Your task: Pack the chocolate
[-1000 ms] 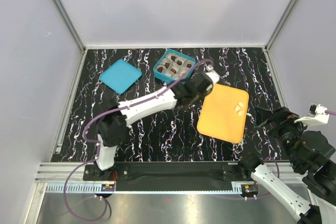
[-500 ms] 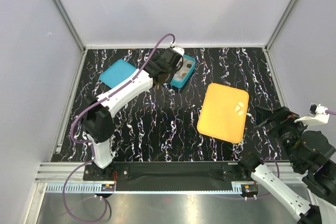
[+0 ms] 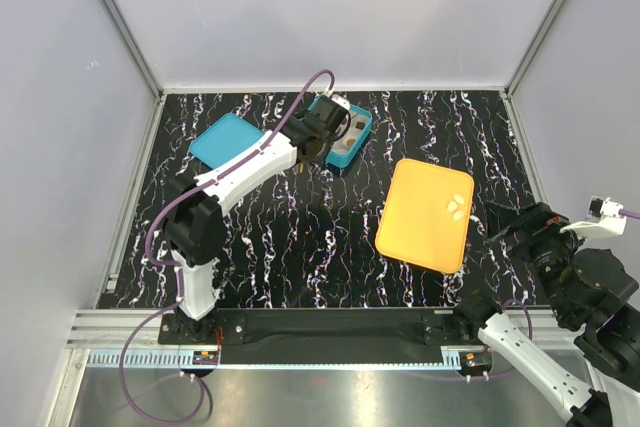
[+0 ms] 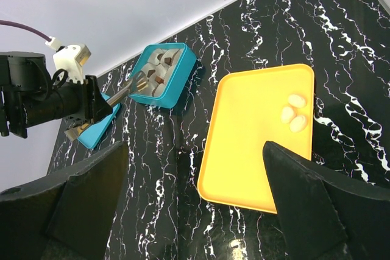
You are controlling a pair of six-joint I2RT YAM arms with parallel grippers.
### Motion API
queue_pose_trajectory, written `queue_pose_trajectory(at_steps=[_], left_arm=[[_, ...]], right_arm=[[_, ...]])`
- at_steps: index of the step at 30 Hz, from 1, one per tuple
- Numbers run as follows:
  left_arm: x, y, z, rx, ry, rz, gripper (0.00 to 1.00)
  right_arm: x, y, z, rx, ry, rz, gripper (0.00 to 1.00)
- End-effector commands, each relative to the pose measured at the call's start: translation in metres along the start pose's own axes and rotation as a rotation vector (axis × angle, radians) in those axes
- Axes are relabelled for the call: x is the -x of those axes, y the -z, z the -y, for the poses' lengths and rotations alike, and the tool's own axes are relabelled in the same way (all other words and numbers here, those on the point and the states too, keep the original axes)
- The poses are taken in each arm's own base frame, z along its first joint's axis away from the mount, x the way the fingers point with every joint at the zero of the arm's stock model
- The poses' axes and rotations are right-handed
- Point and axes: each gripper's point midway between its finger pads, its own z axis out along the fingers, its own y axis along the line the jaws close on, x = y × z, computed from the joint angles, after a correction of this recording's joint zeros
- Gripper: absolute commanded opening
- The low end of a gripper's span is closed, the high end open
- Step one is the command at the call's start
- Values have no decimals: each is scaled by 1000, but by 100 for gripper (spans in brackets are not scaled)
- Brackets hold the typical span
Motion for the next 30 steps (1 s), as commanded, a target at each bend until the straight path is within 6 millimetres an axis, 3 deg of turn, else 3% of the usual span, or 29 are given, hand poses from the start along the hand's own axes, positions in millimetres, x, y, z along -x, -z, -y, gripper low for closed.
queue_pose_trajectory(at_steps=[1, 18, 27, 30], left_arm=[[21, 4, -1, -11, 40, 59, 43], [21, 0, 2, -15, 37, 49, 45], [32, 15, -6, -6, 45, 79, 49], [42, 30, -8, -14, 58, 117, 48]], right_arm=[[3, -5, -6, 9, -6, 10, 100], [3, -3, -4, 6, -6, 14, 100], [3, -4, -6, 11, -12, 10, 100], [3, -4, -6, 12, -13, 9, 100]])
